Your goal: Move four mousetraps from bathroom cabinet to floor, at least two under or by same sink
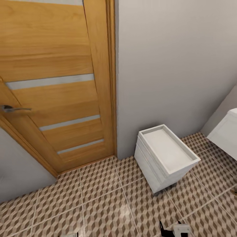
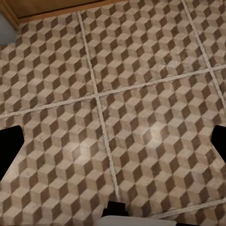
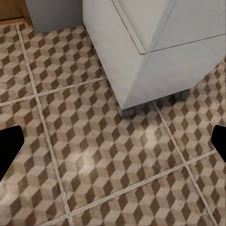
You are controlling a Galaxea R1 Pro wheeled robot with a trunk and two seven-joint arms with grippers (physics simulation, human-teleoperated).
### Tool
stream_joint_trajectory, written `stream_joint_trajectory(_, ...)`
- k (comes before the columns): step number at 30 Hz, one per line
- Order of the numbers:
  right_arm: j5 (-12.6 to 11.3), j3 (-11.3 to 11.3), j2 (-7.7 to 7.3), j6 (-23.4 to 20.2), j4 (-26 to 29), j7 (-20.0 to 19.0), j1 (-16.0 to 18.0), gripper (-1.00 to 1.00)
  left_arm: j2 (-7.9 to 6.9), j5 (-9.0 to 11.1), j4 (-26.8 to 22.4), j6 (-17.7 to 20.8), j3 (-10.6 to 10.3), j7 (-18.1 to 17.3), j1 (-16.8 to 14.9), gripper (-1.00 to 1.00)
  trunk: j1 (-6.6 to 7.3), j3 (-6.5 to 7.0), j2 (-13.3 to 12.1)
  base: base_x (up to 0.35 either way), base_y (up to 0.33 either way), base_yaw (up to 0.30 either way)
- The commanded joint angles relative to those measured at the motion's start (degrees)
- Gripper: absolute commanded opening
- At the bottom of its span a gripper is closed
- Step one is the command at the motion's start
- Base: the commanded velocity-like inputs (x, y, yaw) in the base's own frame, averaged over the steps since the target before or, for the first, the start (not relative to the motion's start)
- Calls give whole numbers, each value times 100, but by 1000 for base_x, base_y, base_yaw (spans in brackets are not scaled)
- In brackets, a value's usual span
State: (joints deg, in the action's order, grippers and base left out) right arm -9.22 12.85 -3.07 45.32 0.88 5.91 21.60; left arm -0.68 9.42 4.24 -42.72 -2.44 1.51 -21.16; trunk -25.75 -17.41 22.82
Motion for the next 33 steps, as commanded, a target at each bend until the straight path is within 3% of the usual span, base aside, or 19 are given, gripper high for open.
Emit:
stream_joint_trajectory(1, -36, 52, -1, 12, 0, 24, 2, 100, 3, 16, 24, -34, -28, 16, -13, 100, -3, -9, 10, 0, 0, 288)
stream_joint_trajectory(33, -36, 56, -1, 12, 0, 24, 2, 100, 6, 16, 24, -32, -28, 16, -12, 100, -3, -9, 10, 0, 0, 288)
